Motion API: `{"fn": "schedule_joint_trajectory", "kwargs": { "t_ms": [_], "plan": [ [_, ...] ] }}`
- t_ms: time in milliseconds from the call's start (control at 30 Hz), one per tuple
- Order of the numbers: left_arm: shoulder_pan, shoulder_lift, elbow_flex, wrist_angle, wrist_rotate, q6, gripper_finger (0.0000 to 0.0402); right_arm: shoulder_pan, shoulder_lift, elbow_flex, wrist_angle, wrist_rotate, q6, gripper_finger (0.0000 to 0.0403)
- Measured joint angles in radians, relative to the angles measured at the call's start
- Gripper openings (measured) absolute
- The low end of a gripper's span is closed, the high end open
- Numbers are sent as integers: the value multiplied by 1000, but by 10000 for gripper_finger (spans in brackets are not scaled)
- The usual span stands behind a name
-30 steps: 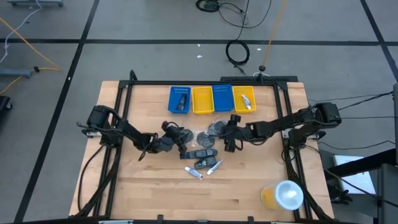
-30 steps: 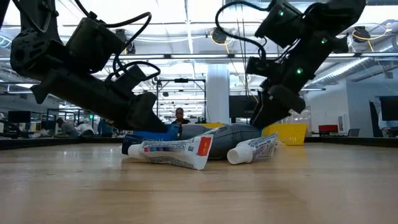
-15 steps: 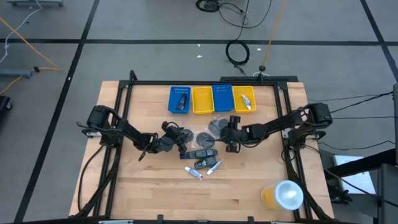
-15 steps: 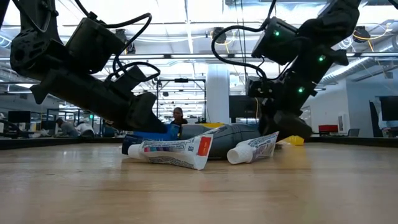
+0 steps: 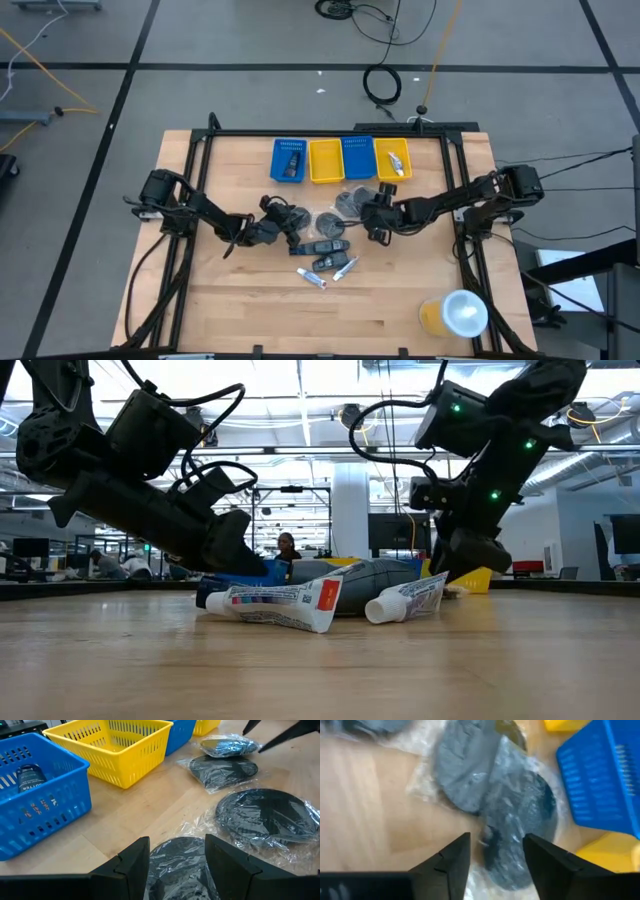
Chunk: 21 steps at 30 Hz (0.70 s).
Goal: Pick & Place Travel size toiletries
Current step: Put the black hairbrush into the right blue bin
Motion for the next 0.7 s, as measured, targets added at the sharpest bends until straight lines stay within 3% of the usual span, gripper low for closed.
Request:
{"fn": "schedule_joint_trajectory", "kwargs": {
  "t_ms": [200,333,500,700],
  "plan": [
    [0,0,0,0,0,-4,186,-27,0,-10,19,-35,-2,239],
    [0,0,0,1,1,-7,186,-67,-2,-50,57,-37,-19,246],
    [0,0,0,1,3,-8,186,-104,-5,-96,123,-86,-45,210],
    [0,0,0,2,3,-7,186,-138,-3,-119,144,-90,-68,123]
  ]
}}
